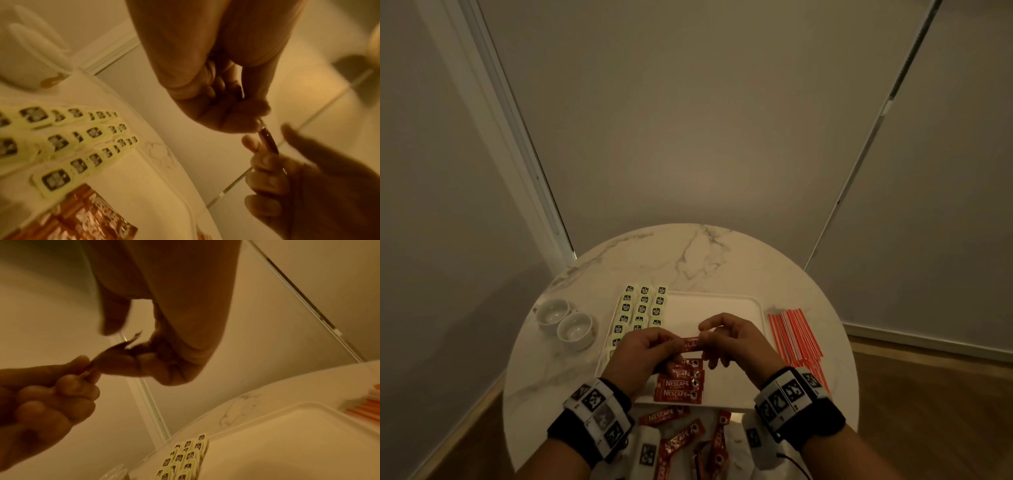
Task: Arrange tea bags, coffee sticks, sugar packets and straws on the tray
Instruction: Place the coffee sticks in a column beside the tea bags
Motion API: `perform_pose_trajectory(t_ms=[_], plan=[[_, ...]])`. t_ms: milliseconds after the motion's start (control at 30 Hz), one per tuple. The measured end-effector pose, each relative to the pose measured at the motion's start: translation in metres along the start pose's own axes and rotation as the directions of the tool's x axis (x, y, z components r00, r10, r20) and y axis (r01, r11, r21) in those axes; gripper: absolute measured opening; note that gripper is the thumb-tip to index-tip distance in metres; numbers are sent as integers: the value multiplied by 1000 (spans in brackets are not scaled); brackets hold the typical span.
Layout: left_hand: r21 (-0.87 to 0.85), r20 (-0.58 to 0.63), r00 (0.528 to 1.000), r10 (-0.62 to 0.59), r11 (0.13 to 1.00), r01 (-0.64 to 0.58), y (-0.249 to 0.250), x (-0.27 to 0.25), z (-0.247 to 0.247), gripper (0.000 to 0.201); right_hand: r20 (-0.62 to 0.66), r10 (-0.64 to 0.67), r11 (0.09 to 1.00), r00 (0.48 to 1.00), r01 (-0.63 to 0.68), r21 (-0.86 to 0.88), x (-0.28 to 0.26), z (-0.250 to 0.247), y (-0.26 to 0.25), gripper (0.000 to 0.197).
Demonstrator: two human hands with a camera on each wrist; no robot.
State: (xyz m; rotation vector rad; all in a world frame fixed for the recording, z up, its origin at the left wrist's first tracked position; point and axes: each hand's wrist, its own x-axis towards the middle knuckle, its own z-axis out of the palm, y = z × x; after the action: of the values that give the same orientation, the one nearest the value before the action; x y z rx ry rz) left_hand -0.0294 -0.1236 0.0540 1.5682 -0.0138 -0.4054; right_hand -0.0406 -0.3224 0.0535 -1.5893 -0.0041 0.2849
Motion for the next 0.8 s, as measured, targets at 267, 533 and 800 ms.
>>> perform_pose_trajectory(t_ms=[267,533,800], plan=[[67,7,998,60,996,-60,-4,4,-3,18,86,-20,992,996,30,-125,12,-9,7,20],[19,-30,999,41,999,-40,-20,13,-11,25,59,1,1000,998,-1,-12,19,-19,20,22],[365,-56,985,162,922,-131,-39,34,-18,22,-107,76,979,991,-94,-179,46,-21,33,20]])
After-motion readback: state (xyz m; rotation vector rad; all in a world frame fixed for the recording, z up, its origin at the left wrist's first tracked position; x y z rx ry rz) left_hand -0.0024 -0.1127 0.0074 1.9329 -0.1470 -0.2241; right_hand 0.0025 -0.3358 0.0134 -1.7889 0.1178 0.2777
